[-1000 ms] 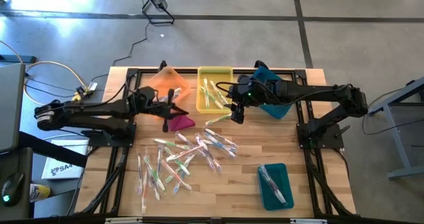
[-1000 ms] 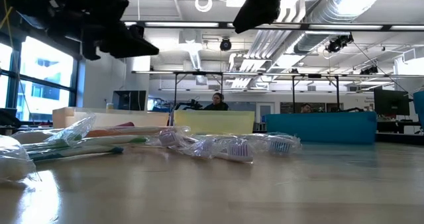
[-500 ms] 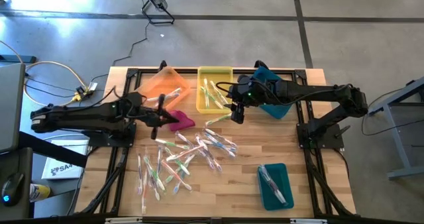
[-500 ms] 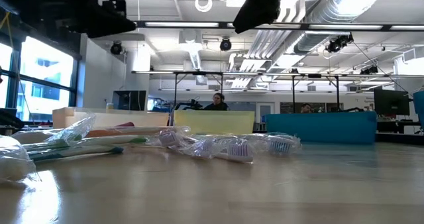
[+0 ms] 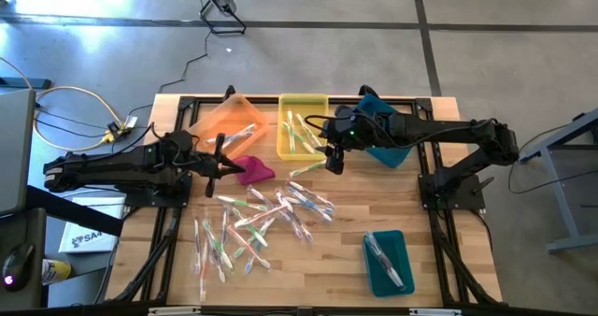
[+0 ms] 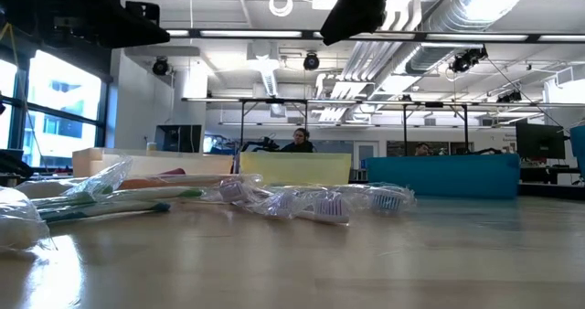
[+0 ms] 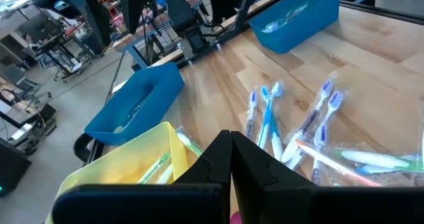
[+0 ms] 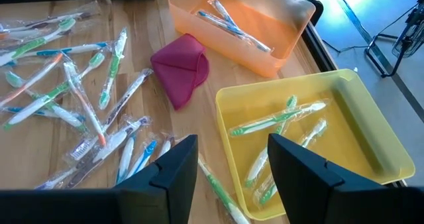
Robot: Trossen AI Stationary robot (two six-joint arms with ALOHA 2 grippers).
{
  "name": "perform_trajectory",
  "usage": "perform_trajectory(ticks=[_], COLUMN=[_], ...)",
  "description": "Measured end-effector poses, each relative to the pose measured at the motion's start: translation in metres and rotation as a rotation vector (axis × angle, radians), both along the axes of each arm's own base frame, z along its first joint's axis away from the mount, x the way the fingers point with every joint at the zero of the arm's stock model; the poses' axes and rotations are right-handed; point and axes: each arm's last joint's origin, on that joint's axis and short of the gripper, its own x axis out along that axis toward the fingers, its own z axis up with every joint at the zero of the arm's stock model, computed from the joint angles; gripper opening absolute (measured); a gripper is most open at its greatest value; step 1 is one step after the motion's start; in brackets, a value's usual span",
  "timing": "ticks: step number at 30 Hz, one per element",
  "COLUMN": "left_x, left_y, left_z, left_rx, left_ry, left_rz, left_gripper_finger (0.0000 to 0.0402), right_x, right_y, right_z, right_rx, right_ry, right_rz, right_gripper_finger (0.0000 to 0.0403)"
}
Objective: Pick & Place Toothbrushes
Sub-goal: Put the orange toothbrush into the top blue bin
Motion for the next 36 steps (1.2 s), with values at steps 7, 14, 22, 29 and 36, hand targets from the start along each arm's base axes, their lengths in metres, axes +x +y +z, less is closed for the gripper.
perform_trajectory(ticks=[7, 14, 22, 29, 36], left_x=[0.0, 0.0, 0.0001, 0.0001, 0.0002], left_y=[0.0, 0.0001, 0.0001, 0.0001, 0.0003], left_z=[0.0002, 0.0002, 0.0004, 0.0006, 0.0009], left_rx=[0.0, 0.001, 0.025, 0.027, 0.026], left_ry=[-0.002, -0.002, -0.005, -0.006, -0.009], left_rz=[0.0, 0.003, -0.002, -0.002, 0.003], left_gripper_finger=[0.0, 0.0, 0.0, 0.0, 0.0], right_x=[0.0, -0.0001, -0.0001, 0.0, 0.0022], right_y=[0.0, 0.0, 0.0, 0.0, -0.0004], right_z=[0.0, -0.0001, 0.0, 0.0002, 0.0027], right_rx=[0.023, 0.034, 0.035, 0.032, -0.013], right_ry=[-0.006, -0.009, -0.01, -0.011, -0.035], right_rz=[-0.02, -0.03, -0.031, -0.029, 0.0], right_gripper_finger=[0.0175, 0.0175, 0.0175, 0.0175, 0.0175])
